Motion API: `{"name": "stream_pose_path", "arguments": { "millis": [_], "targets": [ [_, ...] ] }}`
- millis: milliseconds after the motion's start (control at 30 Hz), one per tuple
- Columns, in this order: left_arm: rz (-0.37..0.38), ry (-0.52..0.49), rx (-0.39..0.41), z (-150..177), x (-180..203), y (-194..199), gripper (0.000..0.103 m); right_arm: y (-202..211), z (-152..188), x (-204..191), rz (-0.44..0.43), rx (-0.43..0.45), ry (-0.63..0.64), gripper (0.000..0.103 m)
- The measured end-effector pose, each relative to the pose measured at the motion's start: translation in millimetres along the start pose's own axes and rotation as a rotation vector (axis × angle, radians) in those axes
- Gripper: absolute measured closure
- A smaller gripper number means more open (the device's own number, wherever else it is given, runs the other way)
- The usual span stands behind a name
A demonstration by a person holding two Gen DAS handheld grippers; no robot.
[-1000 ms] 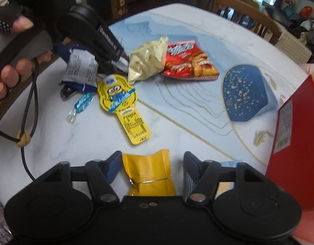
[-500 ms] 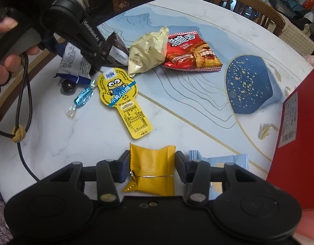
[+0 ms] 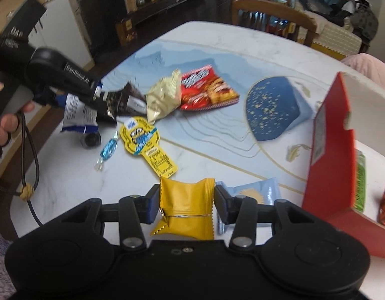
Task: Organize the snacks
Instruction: 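Grasp the blue-white biscuit pack with left tool while right tool grasps the yellow candy, then carry both snacks into the red box and open both tools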
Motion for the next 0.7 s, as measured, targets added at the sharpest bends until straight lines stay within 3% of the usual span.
{"name": "stream_pose_path", "arguments": {
  "millis": [367,700],
  "targets": [
    [0.123,-0.064,0.049,16.9,14.3,54.4,0.054,68.1,-2.5,1.5,0.062,0.122,-0.032,0.058],
    [0.246,-0.228,0.111,32.8,84.3,105.4,0.054,122.2,-0.4,38.4,0.15,0.217,-0.077,0.058]
  ]
}}
Point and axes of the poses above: each gripper's, at about its wrist camera, not at the fingertips, and y roughly against the way its jaws point, x to its right, z to its underside, the point moved 2 cm from there along -y, roughly the way its jaws point, and after that the axes turned 13 degrees about -z, right-handed, at the moved point
